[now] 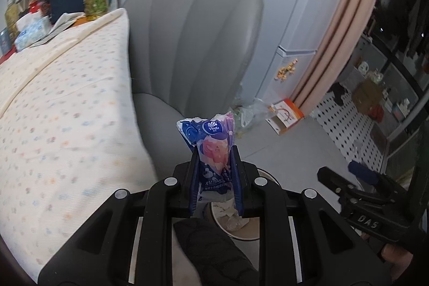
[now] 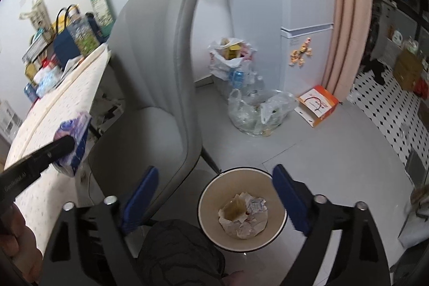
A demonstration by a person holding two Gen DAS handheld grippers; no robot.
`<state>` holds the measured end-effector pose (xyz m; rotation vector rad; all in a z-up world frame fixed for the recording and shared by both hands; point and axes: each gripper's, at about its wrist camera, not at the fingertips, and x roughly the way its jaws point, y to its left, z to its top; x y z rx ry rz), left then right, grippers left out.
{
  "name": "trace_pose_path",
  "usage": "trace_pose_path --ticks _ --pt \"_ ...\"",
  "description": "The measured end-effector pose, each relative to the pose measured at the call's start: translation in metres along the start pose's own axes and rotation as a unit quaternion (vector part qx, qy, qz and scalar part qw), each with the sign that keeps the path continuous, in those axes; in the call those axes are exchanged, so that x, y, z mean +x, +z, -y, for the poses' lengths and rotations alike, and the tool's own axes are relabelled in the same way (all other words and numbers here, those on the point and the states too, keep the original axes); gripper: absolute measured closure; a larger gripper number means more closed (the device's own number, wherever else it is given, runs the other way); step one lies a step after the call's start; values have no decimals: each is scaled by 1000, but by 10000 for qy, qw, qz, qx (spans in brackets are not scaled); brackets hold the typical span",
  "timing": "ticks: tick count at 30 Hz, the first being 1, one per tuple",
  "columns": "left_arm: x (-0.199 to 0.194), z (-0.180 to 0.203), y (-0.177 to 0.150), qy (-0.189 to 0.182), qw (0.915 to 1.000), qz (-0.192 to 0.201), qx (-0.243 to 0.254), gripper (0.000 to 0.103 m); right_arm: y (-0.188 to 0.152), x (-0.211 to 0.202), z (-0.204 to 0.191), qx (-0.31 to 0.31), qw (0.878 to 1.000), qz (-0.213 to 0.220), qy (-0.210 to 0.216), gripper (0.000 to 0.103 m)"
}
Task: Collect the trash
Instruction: 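Carry both items over the bin and open both tools to drop them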
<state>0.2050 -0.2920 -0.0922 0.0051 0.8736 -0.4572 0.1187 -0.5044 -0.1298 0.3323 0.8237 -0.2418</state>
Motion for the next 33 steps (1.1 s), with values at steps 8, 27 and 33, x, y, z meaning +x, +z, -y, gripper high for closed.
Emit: trace_pose_path --ticks 8,27,33 --pt "20 42 -2 -219 9986 -220 425 82 -4 -8 51 459 9988 56 -173 13" --pt "58 105 -13 -876 9883 -766 981 25 -14 -27 111 994 9932 251 -559 12" --pt "44 89 -7 -686 9928 -517 834 10 -13 -26 99 911 9944 243 -480 12"
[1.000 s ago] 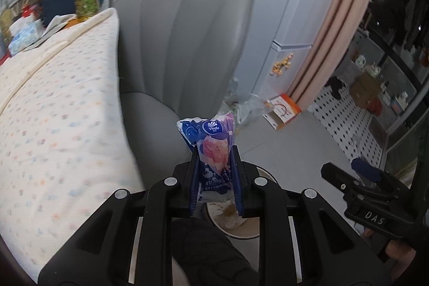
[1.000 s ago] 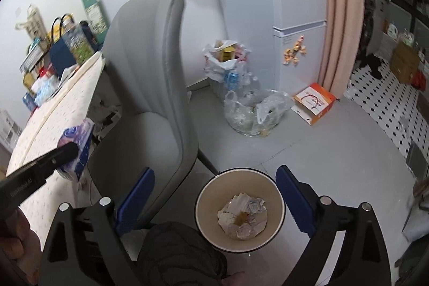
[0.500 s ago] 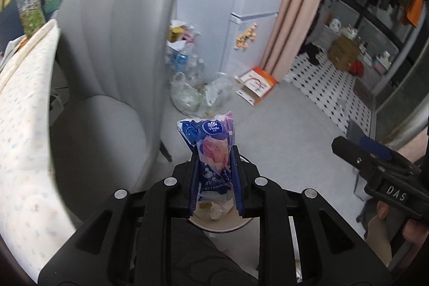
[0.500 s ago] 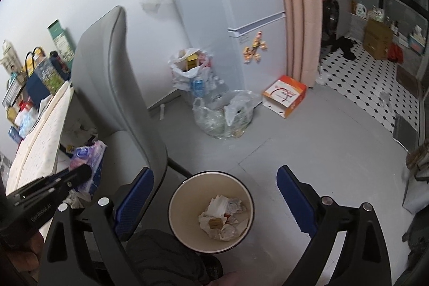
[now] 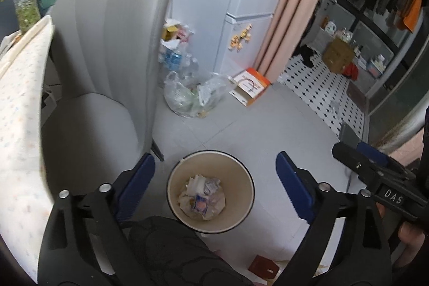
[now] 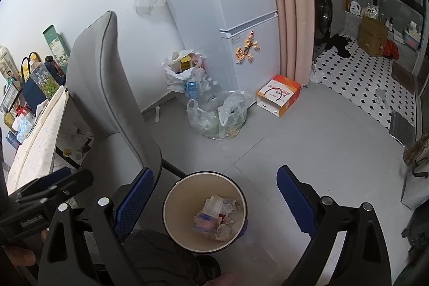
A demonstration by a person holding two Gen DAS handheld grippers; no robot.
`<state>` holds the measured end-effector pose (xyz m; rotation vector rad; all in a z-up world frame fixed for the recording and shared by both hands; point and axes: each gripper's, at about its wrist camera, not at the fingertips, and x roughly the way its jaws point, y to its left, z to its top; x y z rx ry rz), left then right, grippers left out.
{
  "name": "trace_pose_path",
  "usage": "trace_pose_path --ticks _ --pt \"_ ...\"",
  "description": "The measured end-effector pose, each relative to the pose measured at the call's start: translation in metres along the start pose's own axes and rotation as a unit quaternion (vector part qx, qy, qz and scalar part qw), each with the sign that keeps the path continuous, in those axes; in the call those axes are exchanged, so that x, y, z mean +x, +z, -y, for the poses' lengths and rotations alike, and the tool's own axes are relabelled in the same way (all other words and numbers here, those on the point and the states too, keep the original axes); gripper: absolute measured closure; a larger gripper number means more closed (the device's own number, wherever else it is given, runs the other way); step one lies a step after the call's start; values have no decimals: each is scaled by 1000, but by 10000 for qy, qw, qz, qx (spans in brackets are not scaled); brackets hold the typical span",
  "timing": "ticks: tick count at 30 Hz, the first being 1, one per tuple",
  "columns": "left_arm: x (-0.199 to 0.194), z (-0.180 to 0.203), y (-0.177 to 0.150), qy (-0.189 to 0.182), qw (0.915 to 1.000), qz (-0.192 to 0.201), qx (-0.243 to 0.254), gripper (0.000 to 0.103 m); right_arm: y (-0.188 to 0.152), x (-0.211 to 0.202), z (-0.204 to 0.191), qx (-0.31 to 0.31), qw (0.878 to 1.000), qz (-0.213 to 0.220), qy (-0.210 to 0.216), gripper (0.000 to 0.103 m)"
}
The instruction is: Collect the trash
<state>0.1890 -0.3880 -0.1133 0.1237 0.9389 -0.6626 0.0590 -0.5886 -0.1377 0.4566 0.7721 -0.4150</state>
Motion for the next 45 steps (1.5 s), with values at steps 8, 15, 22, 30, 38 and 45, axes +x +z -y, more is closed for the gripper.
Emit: trace_pose_path --ticks 8,15,22,30,38,45 --pt "-31 -30 0 273 9987 299 -298 6 1 -6 -26 -249 9996 44 139 8" --pt "-70 -67 -2 544 9944 659 -624 6 2 -19 -60 -480 9985 83 254 8" --pt "-111 -94 -11 779 9888 978 -810 6 3 -45 -102 -772 9958 330 351 8" --pt "-154 -119 -26 1197 9803 1220 -991 6 -7 -71 -144 -1004 9930 504 374 8" --pt "-202 -140 -42 1506 9687 1550 -1217 6 -14 -93 -180 -1201 9894 572 577 8" --pt "-239 -150 -62 1712 9587 1807 -1375 6 -26 -116 -209 -1380 9853 623 789 8"
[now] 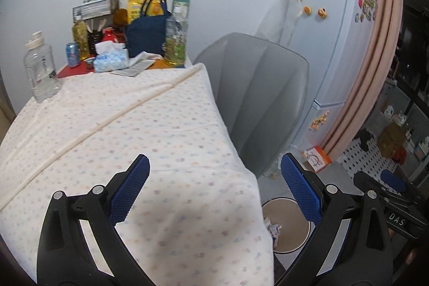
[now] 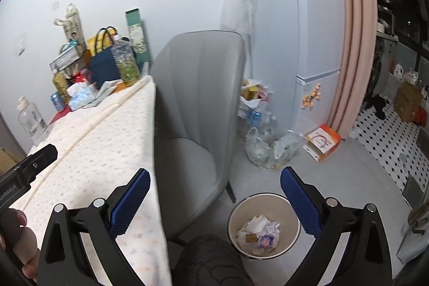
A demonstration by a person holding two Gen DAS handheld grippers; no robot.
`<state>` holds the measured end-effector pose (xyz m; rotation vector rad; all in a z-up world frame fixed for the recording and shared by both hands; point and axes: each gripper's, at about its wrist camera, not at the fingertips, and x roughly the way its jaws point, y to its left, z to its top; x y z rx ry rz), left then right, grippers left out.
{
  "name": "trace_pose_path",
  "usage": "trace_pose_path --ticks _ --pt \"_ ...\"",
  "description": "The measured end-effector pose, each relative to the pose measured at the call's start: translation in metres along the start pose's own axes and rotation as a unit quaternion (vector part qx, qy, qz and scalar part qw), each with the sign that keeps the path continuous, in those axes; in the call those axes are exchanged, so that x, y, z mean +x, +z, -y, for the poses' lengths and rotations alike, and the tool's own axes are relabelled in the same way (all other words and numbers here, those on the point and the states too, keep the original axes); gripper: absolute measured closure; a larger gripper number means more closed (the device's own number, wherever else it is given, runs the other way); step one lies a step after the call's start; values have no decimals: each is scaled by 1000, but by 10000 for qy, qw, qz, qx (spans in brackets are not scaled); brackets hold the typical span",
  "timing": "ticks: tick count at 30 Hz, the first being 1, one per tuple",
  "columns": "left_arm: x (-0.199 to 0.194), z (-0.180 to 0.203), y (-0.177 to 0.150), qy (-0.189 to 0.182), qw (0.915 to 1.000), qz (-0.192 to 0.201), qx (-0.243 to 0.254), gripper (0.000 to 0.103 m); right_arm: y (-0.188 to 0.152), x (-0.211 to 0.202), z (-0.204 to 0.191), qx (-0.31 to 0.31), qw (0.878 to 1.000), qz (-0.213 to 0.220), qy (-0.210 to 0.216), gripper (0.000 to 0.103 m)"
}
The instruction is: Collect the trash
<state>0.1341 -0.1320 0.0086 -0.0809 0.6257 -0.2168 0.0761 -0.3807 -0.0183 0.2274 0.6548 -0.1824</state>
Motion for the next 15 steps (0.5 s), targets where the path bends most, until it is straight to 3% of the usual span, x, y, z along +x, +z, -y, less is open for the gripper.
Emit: trace_pose_path --ticks 8,12,15 --pt "-36 -31 -8 184 9994 248 -168 6 -8 -30 -36 -271 9990 174 323 8" --pt "-55 -45 -16 617 9972 375 -217 6 -14 -40 -49 -319 9982 221 454 8" --pt "-66 -57 -22 640 9967 396 -287 6 -17 -47 -59 -392 9974 261 542 8"
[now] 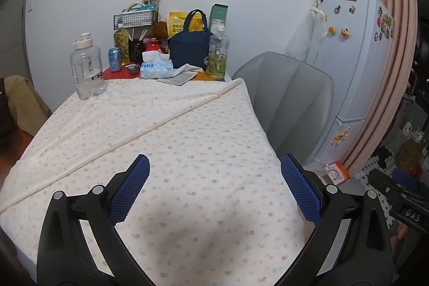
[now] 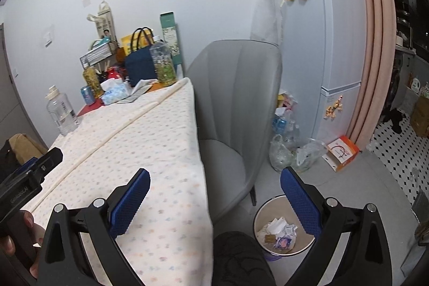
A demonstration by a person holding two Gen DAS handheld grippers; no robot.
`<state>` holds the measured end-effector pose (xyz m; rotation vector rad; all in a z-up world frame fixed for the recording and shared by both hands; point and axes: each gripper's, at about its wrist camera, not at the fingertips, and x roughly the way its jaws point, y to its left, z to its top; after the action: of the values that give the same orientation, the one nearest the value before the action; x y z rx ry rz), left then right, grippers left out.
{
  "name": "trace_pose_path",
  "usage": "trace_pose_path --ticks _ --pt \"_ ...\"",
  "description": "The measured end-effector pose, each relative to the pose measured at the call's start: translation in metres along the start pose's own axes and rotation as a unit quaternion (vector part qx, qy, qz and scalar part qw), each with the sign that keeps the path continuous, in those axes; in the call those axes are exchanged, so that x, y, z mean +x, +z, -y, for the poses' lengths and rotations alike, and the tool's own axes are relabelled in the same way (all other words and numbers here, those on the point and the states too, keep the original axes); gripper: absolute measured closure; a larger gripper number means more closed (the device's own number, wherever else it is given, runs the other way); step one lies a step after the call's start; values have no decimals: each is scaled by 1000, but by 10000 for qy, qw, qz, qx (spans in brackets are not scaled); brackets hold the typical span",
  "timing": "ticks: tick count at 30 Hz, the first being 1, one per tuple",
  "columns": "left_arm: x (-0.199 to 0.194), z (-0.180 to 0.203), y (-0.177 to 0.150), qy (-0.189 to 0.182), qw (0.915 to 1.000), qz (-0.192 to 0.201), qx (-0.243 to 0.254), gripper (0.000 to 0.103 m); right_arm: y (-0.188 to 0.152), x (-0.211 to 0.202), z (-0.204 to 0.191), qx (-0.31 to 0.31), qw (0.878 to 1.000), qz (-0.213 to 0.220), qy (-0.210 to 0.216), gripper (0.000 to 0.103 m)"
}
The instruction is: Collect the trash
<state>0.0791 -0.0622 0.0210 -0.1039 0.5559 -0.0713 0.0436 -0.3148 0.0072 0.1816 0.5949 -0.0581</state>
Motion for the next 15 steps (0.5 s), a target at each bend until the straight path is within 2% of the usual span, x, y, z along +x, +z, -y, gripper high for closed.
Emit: trace_pose_path --ticks 6,15 --pt "-24 -19 -2 136 9997 158 -125 6 0 -17 -20 -207 9996 154 77 8" --pt "-49 -35 -3 27 9992 286 -262 6 -3 -38 -30 -274 9992 124 264 8"
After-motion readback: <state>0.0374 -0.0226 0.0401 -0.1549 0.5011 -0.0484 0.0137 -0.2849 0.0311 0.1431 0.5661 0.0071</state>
